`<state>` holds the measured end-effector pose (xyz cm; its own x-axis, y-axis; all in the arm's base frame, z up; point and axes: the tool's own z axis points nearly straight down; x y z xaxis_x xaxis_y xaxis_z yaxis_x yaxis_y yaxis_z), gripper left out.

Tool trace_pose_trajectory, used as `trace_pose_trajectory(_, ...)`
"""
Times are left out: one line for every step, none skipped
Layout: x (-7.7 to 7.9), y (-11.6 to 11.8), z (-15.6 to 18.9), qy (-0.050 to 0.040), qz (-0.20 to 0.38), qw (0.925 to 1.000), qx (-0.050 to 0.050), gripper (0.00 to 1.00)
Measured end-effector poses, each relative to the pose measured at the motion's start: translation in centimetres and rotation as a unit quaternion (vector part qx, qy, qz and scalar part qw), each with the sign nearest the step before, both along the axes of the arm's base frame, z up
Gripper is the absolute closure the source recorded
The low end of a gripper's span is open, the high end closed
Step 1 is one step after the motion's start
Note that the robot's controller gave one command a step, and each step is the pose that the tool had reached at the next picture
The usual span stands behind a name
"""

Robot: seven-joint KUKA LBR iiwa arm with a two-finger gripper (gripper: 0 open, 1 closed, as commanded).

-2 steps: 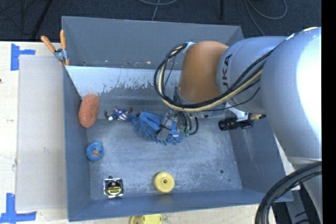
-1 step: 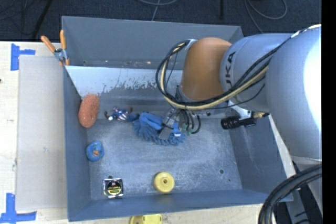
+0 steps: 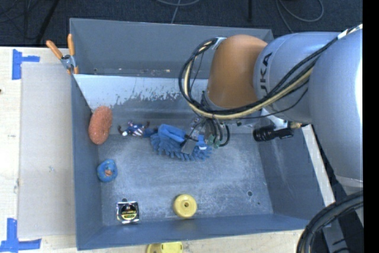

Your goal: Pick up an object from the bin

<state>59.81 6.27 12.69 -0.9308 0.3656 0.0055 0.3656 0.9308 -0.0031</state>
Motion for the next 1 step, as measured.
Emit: trace_pose_trajectory(0.12,0.01,1.95,-0.002,0.0,1.0,0.0,1.0)
